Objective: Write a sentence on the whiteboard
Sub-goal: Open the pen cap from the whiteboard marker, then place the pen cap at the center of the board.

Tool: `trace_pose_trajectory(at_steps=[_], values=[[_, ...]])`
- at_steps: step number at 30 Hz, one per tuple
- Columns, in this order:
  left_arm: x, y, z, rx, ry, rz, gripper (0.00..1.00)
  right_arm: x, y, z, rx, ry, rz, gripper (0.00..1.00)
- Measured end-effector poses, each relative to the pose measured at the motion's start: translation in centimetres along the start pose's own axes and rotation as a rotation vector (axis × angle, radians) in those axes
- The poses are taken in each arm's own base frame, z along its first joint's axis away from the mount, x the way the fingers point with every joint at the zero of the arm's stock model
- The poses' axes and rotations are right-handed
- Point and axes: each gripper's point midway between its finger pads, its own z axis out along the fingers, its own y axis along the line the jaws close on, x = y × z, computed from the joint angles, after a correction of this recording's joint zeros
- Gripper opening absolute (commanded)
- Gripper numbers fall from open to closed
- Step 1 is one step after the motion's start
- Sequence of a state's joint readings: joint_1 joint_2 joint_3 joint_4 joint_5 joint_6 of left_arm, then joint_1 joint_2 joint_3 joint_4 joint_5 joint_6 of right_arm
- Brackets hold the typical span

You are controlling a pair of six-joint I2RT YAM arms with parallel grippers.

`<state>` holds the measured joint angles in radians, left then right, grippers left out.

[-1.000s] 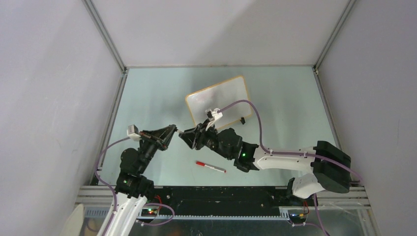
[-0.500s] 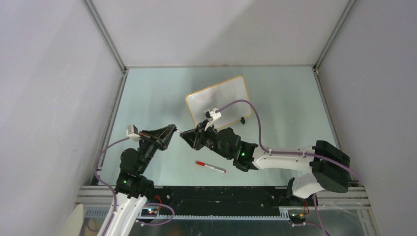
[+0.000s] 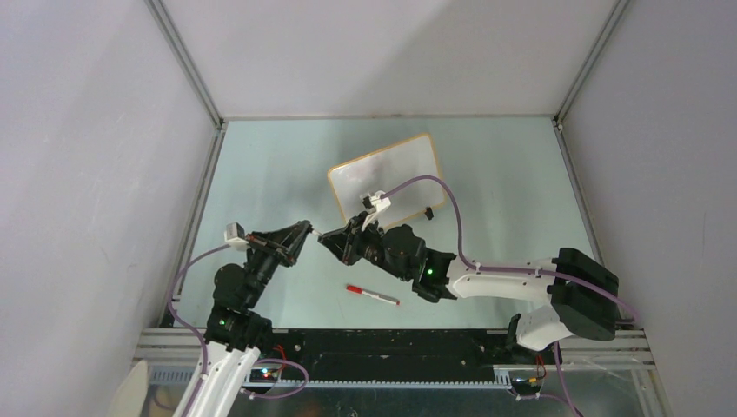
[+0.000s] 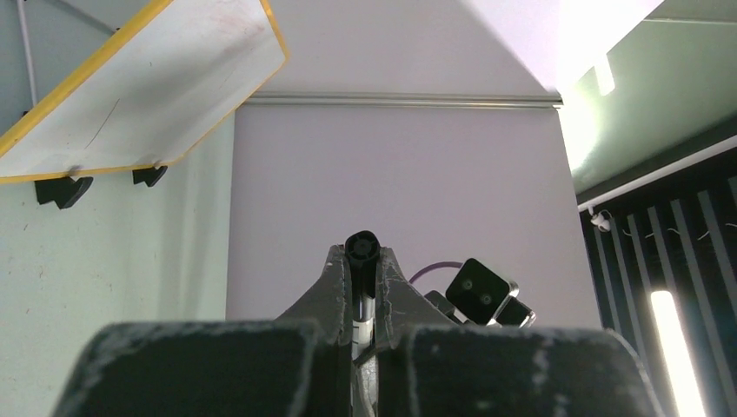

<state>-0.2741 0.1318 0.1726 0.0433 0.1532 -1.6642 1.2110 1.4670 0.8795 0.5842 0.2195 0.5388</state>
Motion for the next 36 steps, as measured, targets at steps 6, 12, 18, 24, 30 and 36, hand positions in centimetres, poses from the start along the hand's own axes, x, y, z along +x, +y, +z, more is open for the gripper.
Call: trace_pose_trajectory(at_steps=[6, 12, 18, 24, 30, 36], values=[[-0.9, 1.7, 0.2, -0.020, -0.034, -0.012, 0.00, 0.9, -1.6, -2.7, 0.014, 0.042, -0.005, 0.00], [-4.3, 4.4, 1.3, -0.096, -0.157, -0.014, 0.00, -0.2, -4.9, -9.7, 0.036, 0.045, 0.005, 0.00], [-6.6, 7.0, 1.5, -0.218, -0.245, 0.119, 0.00, -1.9, -6.9, -14.2, 0.070, 0.029, 0.000, 0.00], [-10.2, 7.8, 1.3, -0.433, -0.369, 0.418, 0.00, -4.7, -12.0, -17.3, 0.225, -0.013, -0.011, 0.00], [-11.0, 13.4, 1.3, -0.807, -0.245, 0.671, 0.00, -3.1, -16.2, -18.4, 0.345, 0.115, 0.030, 0.00], [-10.5, 16.0, 1.4, -1.065, -0.083, 0.879, 0.00, -1.5, -16.8, -18.8, 0.361, 0.228, 0.049, 0.00]])
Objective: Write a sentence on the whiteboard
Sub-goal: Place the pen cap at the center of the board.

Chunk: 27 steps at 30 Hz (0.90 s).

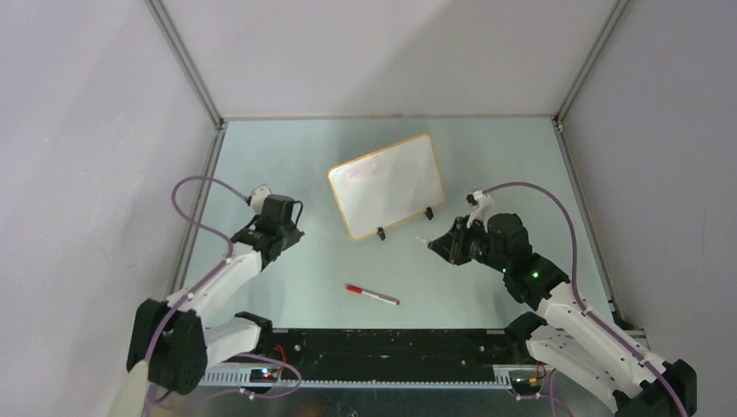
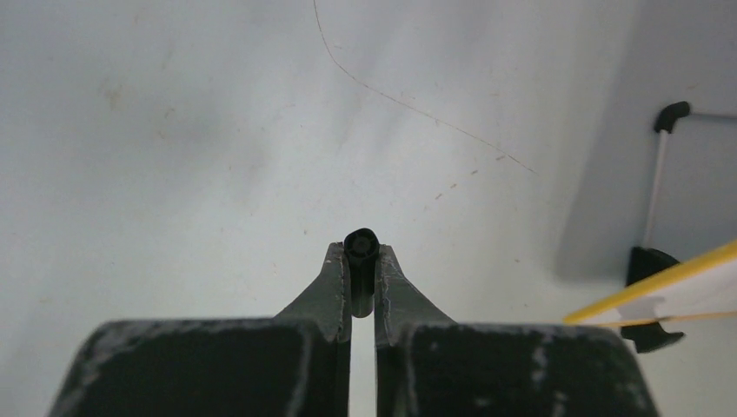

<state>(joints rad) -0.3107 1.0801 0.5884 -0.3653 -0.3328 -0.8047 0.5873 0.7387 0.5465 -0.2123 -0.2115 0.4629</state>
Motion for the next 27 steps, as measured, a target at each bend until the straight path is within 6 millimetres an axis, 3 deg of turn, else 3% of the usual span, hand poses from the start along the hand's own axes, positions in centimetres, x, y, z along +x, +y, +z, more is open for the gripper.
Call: trace_pose_trajectory(at_steps=[12, 19, 27], values=[[0.9, -1.5, 4.7, -0.124, 0.179, 0.223, 0.01, -0.4, 0.0, -1.6, -0.007, -0.006, -0.019, 0.00], [2.3, -1.6, 5.0, -0.097, 0.243, 0.248, 0.07, -0.4, 0.0, -2.4, -0.007, -0.007, -0.019, 0.00], [3.1, -1.7, 5.3, -0.082, 0.274, 0.255, 0.23, -0.1, -0.1, -2.4, -0.009, 0.005, -0.015, 0.00]])
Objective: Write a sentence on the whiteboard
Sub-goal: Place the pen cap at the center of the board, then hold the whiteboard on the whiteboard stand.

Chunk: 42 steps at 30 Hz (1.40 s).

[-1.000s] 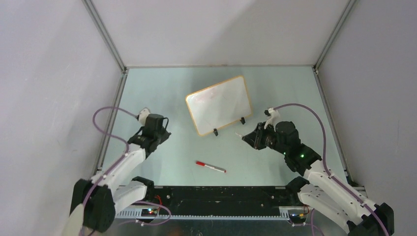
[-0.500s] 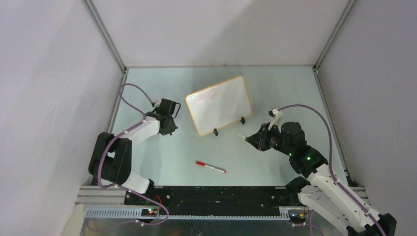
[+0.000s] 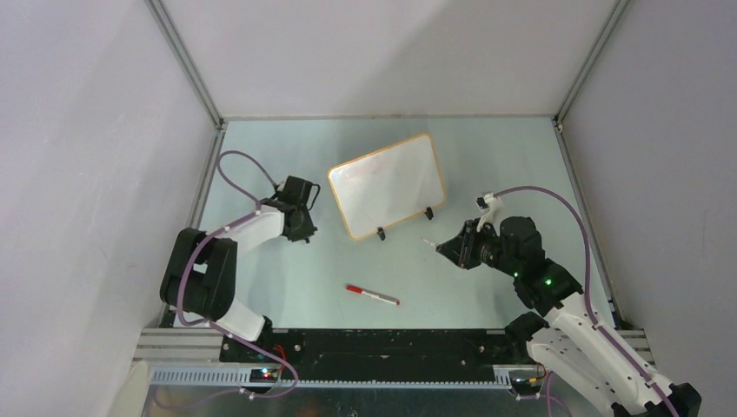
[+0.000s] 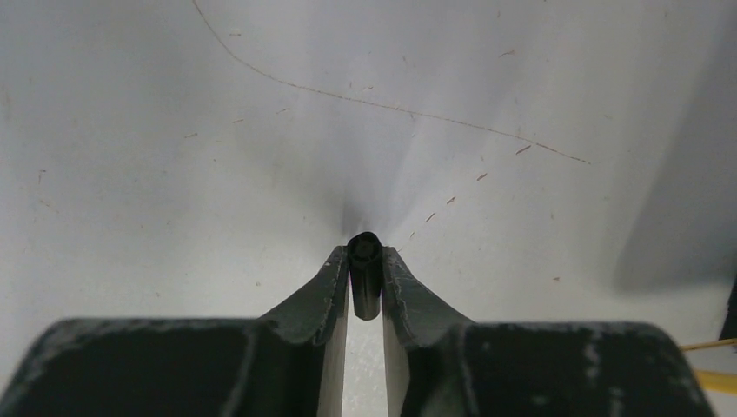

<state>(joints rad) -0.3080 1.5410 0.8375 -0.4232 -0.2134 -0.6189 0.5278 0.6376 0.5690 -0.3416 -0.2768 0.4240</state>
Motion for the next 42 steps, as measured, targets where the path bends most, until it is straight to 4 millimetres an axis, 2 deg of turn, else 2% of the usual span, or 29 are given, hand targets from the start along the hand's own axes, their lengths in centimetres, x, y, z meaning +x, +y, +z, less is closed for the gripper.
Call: trace_pose_trajectory(at_steps=[4, 11, 13, 17, 18, 20, 26, 31, 37, 42], values=[[0.1, 0.6, -0.2, 0.004, -0.002, -0.008, 0.38, -0.1, -0.1, 0.0, 0.002, -0.001, 0.002, 0.00], [-0.8, 1.9, -1.6, 0.026, -0.046, -0.043, 0.47, 0.1, -0.2, 0.2, 0.003, 0.011, 0.008, 0.00], [-1.0, 1.8, -2.3, 0.053, -0.071, -0.052, 0.53, 0.1, -0.3, 0.2, 0.005, 0.013, 0.010, 0.00], [-1.3, 1.3, -4.4, 0.154, -0.163, -0.083, 0.77, 0.1, -0.5, 0.4, 0.025, 0.016, 0.028, 0.00], [-1.3, 1.2, -5.0, 0.187, -0.191, -0.091, 0.88, -0.1, -0.6, 0.4, 0.036, 0.015, 0.041, 0.00], [-1.4, 1.0, -6.1, 0.246, -0.247, -0.111, 0.98, -0.6, -1.0, 0.3, 0.075, 0.004, 0.075, 0.00], [-1.2, 0.0, -8.0, 0.392, -0.339, -0.139, 0.99, -2.0, -2.9, -1.0, 0.249, -0.086, 0.253, 0.00], [-0.6, -0.6, -8.5, 0.459, -0.353, -0.148, 0.99, -1.4, -4.3, -2.0, 0.357, -0.118, 0.408, 0.00], [0.3, -1.0, -8.6, 0.522, -0.360, -0.137, 0.99, -1.2, -5.1, -2.5, 0.397, -0.124, 0.442, 0.00], [0.2, -1.4, -9.4, 0.564, -0.382, -0.131, 0.99, -2.2, -6.0, -3.6, 0.402, -0.166, 0.414, 0.00]])
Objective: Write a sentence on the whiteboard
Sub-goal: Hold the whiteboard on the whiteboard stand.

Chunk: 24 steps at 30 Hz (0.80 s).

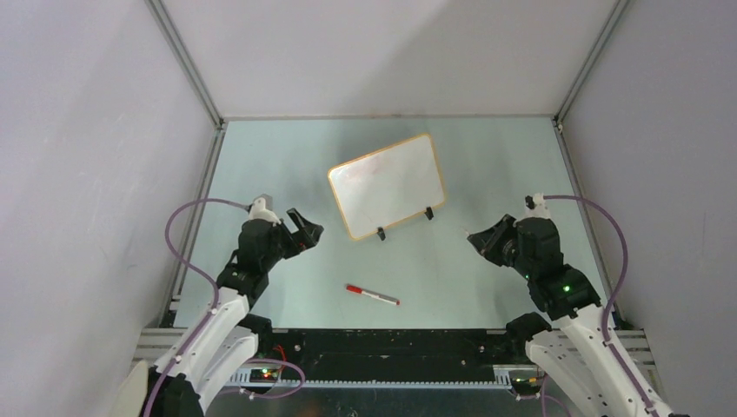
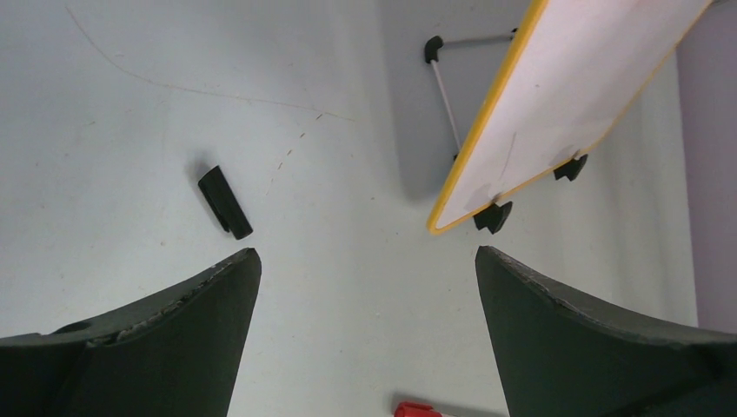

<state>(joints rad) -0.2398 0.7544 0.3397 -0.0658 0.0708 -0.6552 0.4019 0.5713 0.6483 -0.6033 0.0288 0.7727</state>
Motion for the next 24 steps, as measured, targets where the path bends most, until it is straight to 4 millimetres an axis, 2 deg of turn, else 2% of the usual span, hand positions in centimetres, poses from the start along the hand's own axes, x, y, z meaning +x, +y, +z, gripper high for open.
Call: trace_pose_trajectory(at_steps=[6, 12, 16, 20, 24], values=[[-0.2, -0.4, -0.6, 0.042, -0.039, 0.011, 0.99, -1.1, -0.7, -0.5, 0.003, -0.026, -0.045, 0.00], [0.6, -0.3, -1.1, 0.072, -0.071, 0.065, 0.99, -1.0, -1.1, -0.3, 0.012, -0.002, -0.094, 0.00], [0.0, -1.6, -2.2, 0.121, -0.121, 0.110, 0.99, -0.9, -0.8, -0.4, -0.007, 0.004, -0.105, 0.00], [-1.6, -3.3, -3.7, 0.212, -0.238, 0.135, 0.99, -1.4, 1.1, -0.6, -0.088, 0.003, -0.109, 0.00], [-1.9, -3.2, -4.3, 0.223, -0.276, 0.149, 0.99, -2.5, 3.4, -0.5, -0.164, -0.002, -0.116, 0.00]])
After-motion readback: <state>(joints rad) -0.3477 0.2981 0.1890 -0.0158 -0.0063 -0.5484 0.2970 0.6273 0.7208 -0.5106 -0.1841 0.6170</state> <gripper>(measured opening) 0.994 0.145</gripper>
